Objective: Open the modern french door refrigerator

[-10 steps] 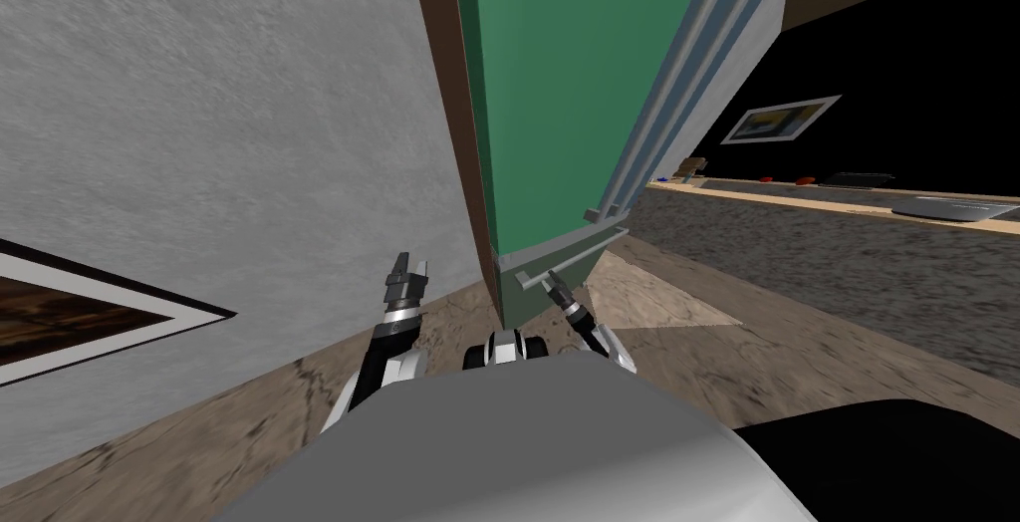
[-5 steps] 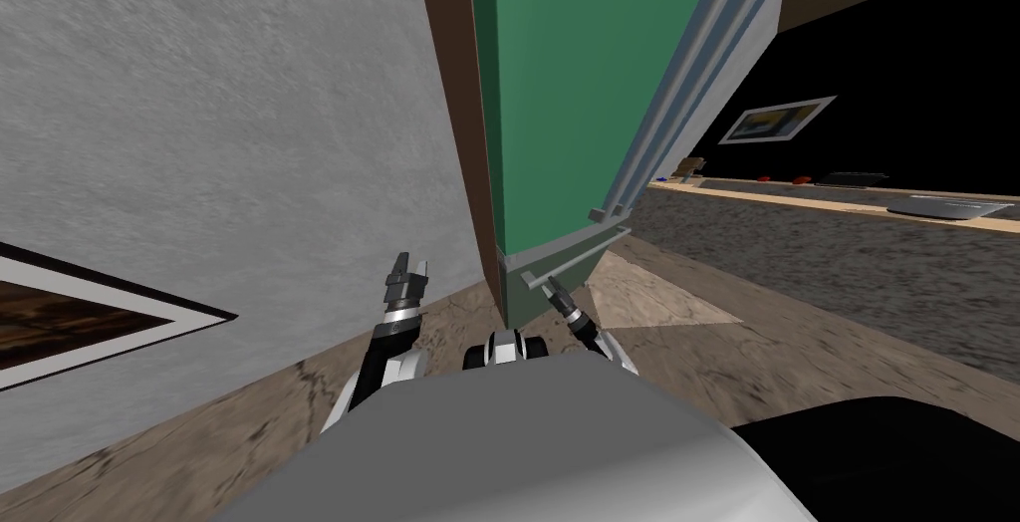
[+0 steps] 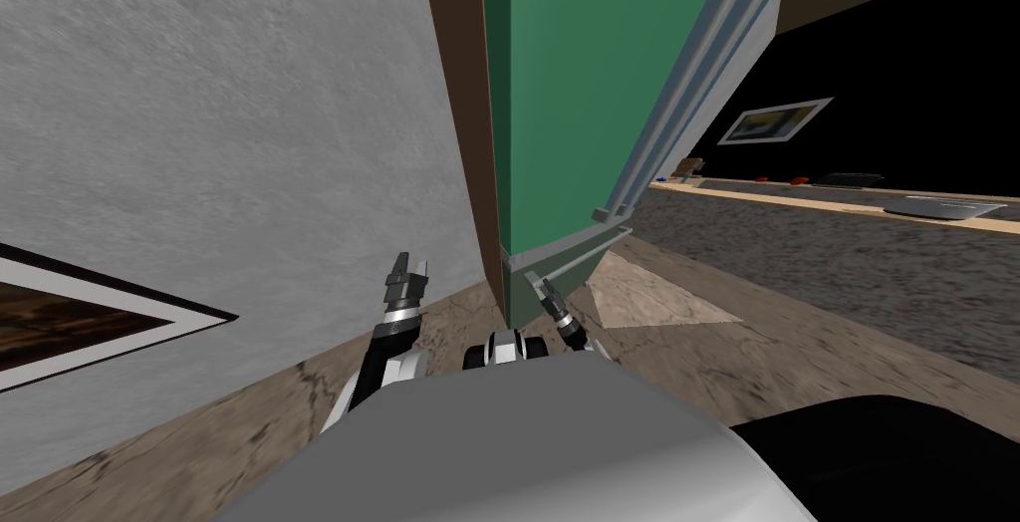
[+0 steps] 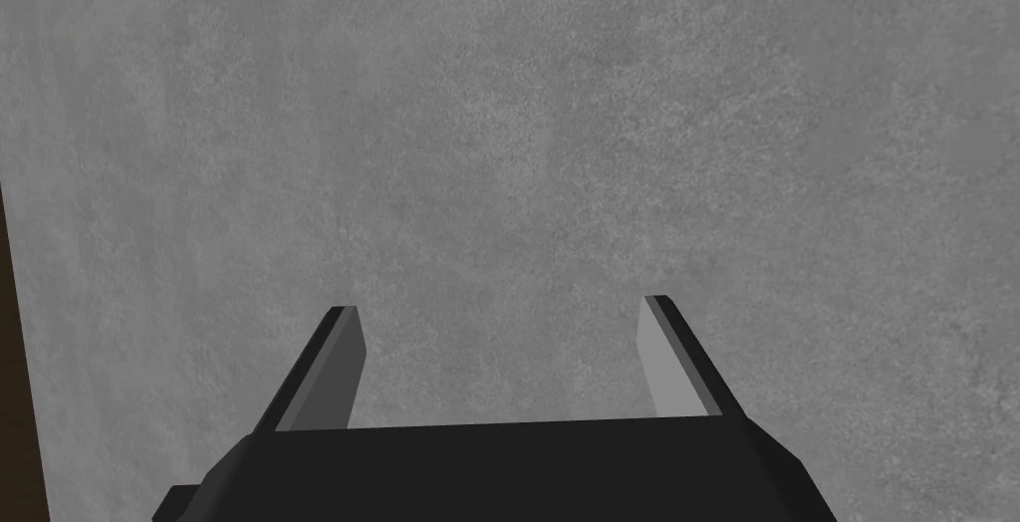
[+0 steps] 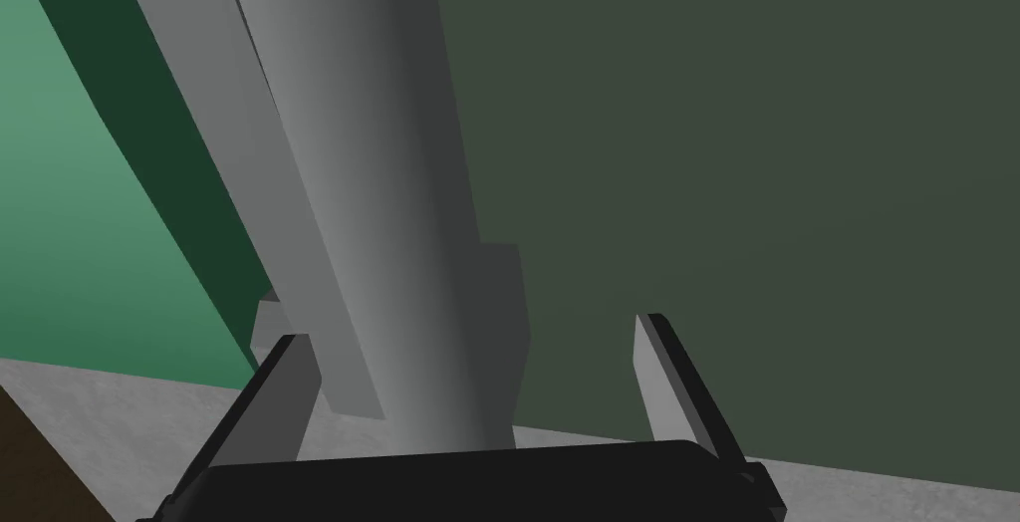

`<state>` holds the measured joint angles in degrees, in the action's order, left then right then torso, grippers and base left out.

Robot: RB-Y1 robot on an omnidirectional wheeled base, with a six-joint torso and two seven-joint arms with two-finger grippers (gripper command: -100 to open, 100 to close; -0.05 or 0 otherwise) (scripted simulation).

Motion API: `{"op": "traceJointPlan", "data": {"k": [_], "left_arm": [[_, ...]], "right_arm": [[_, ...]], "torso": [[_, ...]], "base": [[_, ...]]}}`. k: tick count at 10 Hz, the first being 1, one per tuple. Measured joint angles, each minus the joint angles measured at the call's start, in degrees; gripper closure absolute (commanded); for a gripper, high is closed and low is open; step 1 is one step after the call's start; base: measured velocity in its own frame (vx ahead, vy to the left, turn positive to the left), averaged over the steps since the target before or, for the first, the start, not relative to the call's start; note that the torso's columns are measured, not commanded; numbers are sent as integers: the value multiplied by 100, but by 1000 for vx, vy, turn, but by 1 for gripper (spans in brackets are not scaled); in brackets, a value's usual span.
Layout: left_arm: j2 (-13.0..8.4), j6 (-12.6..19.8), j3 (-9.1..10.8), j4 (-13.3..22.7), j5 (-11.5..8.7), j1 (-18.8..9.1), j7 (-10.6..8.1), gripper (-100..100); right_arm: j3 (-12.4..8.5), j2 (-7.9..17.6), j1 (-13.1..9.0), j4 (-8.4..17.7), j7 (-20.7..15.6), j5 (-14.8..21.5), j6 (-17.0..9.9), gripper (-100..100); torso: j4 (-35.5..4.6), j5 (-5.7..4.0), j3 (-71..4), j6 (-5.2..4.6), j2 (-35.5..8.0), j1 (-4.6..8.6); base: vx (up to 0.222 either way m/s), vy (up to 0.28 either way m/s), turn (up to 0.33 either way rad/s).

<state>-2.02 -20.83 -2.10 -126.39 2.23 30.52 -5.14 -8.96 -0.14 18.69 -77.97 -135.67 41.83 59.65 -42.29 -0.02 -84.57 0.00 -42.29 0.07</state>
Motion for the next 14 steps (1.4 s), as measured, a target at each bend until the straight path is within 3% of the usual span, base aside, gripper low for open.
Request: {"op": "traceJointPlan", "data": {"k": [2, 5, 6, 9, 14], "left_arm": [[0, 0, 0, 0, 0, 0, 0, 0], [1, 0, -1, 0, 0, 0, 0, 0], [0, 0, 0, 0, 0, 0, 0, 0], [0, 0, 0, 0, 0, -1, 0, 0], [0, 0, 0, 0, 0, -1, 0, 0]], "right_arm": [[0, -129, 3, -5, -3, -5, 8, -100], [-4, -21, -135, -227, 234, 33, -276, -100], [-3, -17, -141, -241, 259, 35, -307, 100], [7, -109, -90, -128, 59, -4, -39, 100], [-21, 111, -105, -323, 405, 33, -317, 100]], "torso": [[0, 1, 1, 0, -1, -3], [2, 5, -3, 0, 5, -15], [0, 0, 1, -1, -2, 1], [25, -18, -12, -4, 33, 20], [9, -2, -17, 12, 36, -20]], "base": [[6, 15, 6], [20, 50, 6], [-2, -29, -15], [-52, -46, -5], [-173, -26, -30]]}}
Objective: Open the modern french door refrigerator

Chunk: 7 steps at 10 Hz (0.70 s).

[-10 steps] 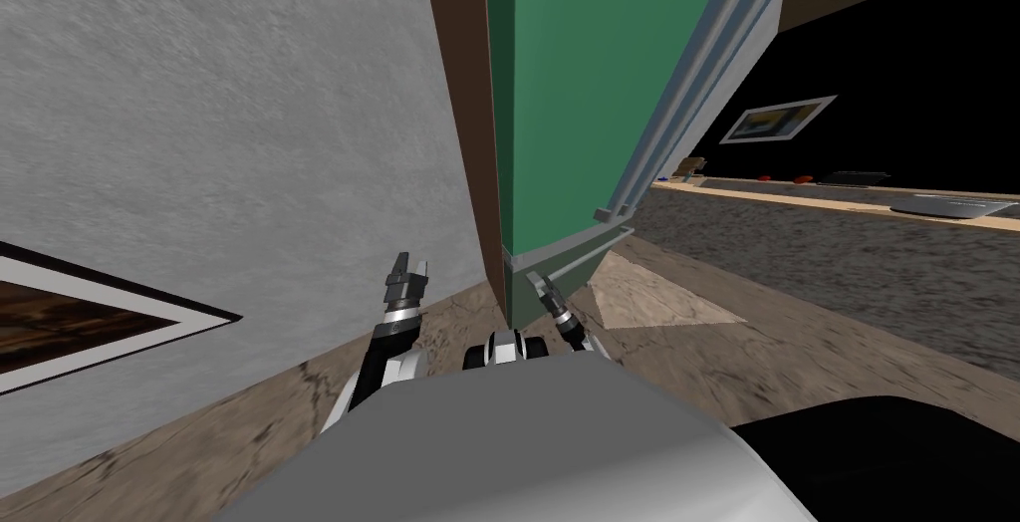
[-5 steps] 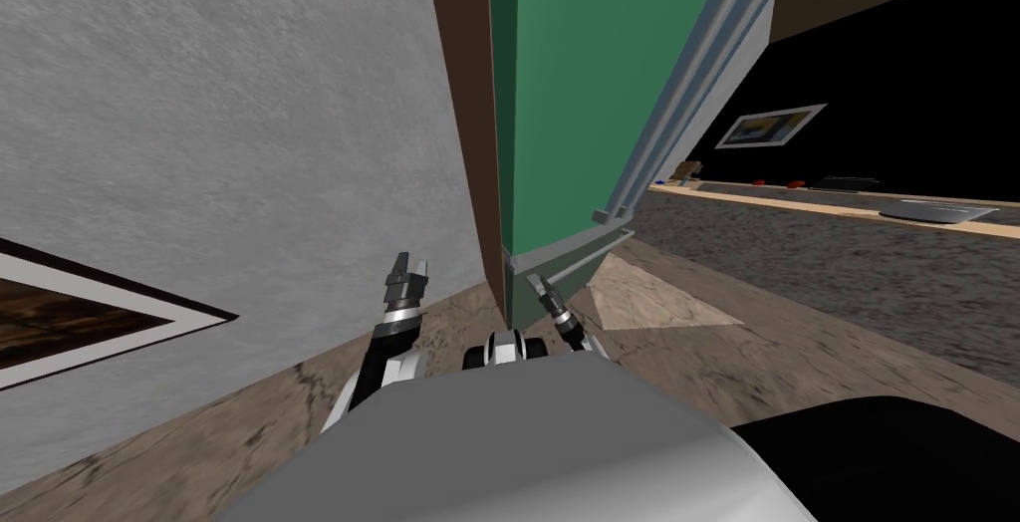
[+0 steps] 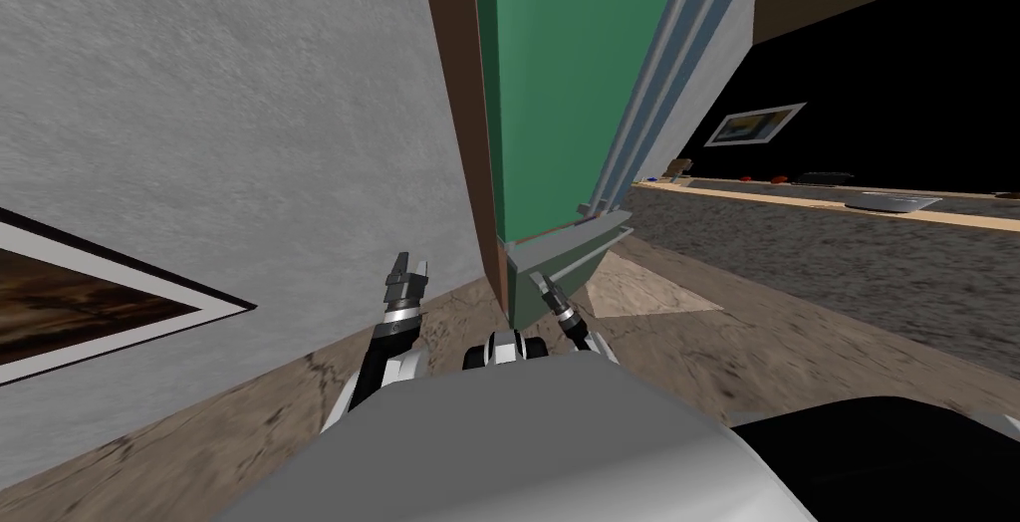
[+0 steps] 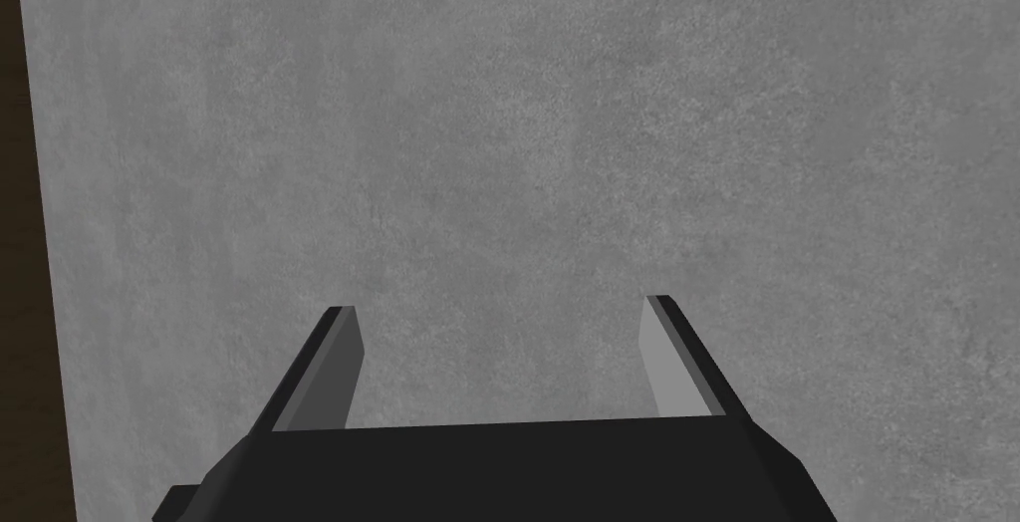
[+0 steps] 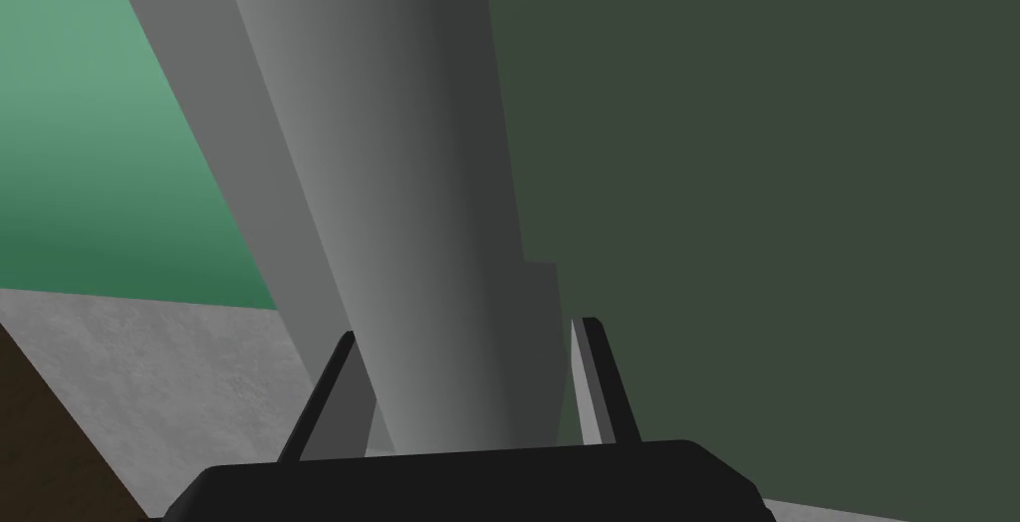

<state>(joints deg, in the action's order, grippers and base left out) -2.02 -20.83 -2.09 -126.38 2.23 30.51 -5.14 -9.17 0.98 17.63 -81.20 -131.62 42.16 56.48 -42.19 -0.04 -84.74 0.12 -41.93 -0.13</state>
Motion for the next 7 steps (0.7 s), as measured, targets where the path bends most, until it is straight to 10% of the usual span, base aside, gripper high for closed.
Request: {"op": "traceJointPlan", "data": {"k": [7], "left_arm": [[0, 0, 0, 0, 0, -1, 0, 0]], "right_arm": [[19, 122, 81, -67, 113, -15, 109, 100]], "torso": [[-3, -7, 25, -14, -45, 33]], "base": [[-166, -68, -23]]}}
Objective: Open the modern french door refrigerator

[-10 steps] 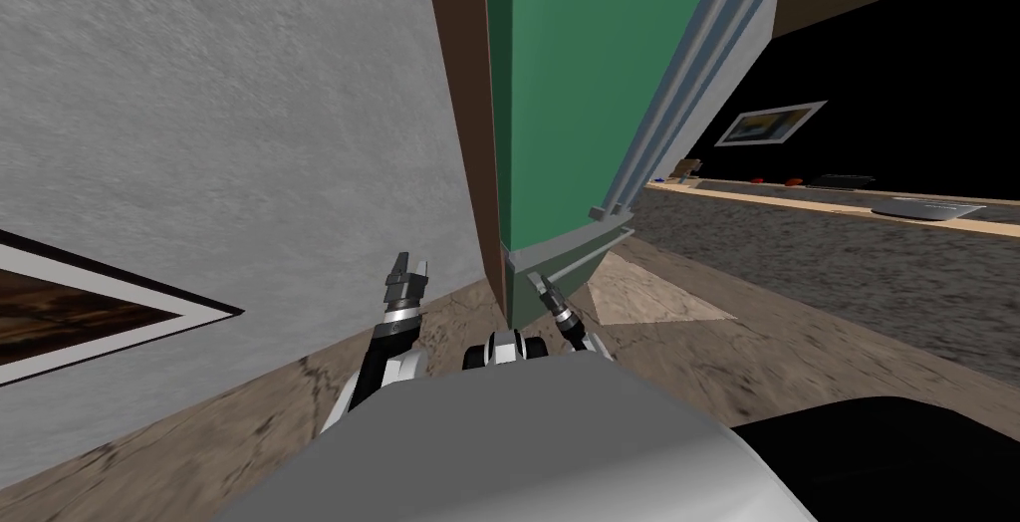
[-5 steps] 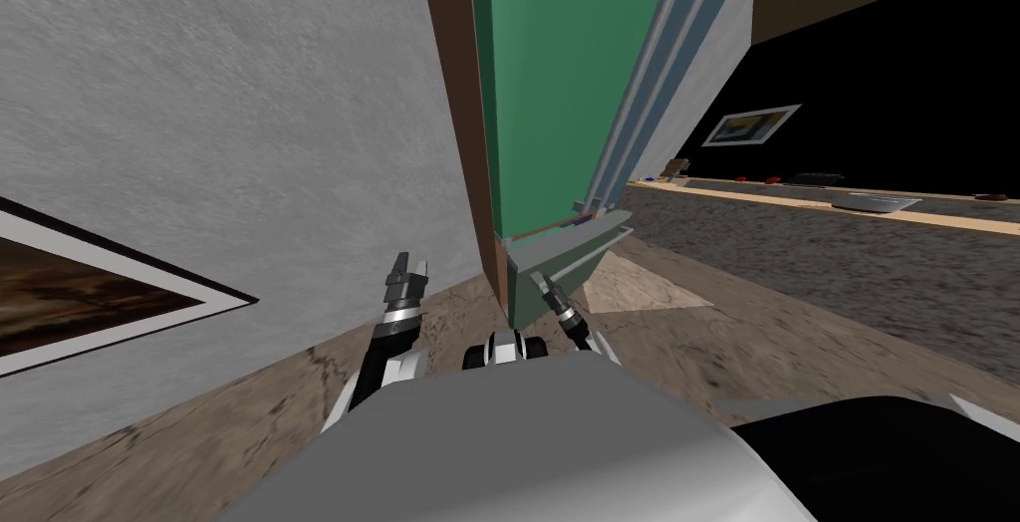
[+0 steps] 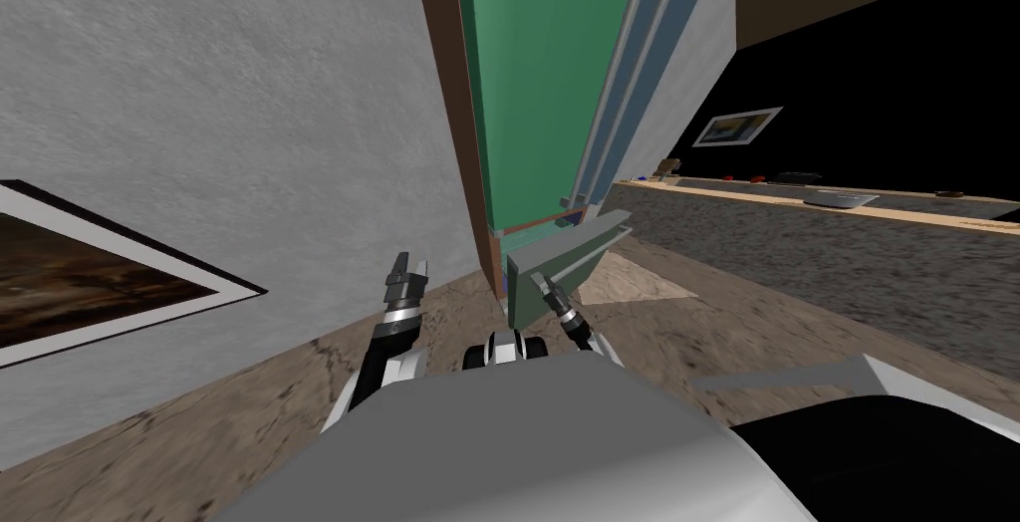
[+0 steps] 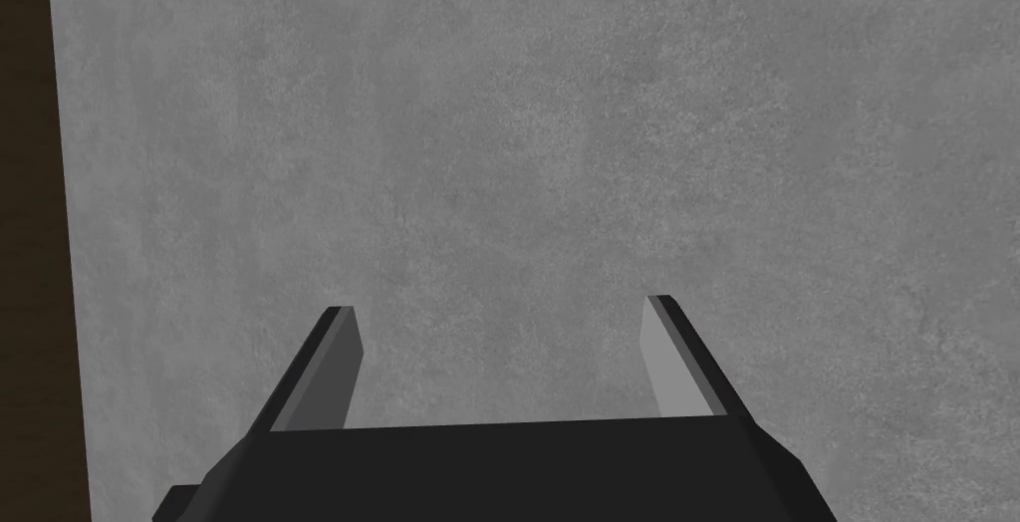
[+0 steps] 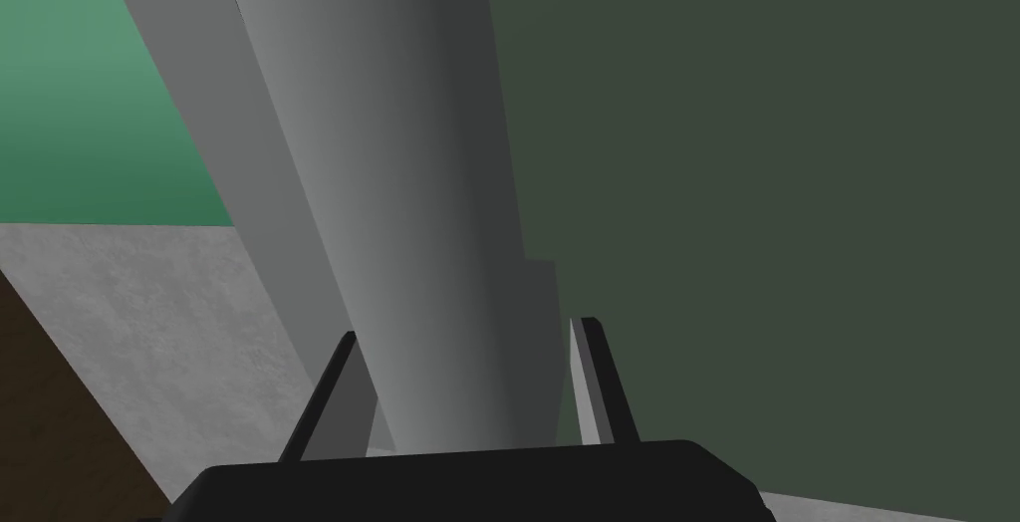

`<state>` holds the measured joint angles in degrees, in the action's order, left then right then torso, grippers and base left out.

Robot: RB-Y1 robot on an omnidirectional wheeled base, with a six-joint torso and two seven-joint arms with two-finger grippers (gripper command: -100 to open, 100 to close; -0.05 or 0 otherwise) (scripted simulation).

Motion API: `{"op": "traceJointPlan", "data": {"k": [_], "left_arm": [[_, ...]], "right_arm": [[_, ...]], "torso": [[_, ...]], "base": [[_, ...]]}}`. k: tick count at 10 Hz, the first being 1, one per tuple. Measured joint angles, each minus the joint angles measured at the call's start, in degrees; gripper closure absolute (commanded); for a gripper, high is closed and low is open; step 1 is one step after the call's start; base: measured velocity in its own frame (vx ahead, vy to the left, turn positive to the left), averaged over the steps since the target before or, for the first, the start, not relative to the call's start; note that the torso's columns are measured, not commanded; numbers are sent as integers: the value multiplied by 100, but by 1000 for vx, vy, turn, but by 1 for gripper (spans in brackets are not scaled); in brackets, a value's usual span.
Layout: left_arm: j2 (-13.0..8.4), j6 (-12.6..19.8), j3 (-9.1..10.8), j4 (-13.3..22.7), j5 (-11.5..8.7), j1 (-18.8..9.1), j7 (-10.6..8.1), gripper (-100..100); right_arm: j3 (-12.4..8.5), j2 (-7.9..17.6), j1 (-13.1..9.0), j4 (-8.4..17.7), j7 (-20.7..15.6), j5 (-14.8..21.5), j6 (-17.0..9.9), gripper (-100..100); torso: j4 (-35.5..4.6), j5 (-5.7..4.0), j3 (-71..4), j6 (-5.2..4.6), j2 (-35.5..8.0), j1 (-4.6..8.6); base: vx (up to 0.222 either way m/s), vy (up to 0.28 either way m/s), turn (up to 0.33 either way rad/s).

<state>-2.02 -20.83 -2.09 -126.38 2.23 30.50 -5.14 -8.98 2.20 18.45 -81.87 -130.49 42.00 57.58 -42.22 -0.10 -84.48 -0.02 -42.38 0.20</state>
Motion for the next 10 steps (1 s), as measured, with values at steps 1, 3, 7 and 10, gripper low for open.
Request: {"op": "traceJointPlan", "data": {"k": [1, 3, 7, 10], "left_arm": [[0, 0, 0, 0, 0, 0, 0, 0], [0, 0, 0, 0, 0, 1, 0, 0], [0, 0, 0, 0, 0, 0, 0, 0], [1, 0, -1, 0, 0, 2, 0, 0]], "right_arm": [[3, 22, 22, -13, 23, 0, 13, 100], [7, 48, 62, -16, 47, 4, 30, 100], [20, 106, 124, -59, 98, -14, 114, -100], [-1, 343, -5, -361, 491, 31, -260, -100]], "torso": [[-1, 0, -4, 0, 7, -5], [-2, 7, -27, 5, 47, -24], [-2, 1, -6, -2, 9, 4], [-9, 28, -32, 11, 42, -56]], "base": [[-186, -79, -32], [-101, -37, -16], [-160, -70, -21], [-42, 60, 8]]}}
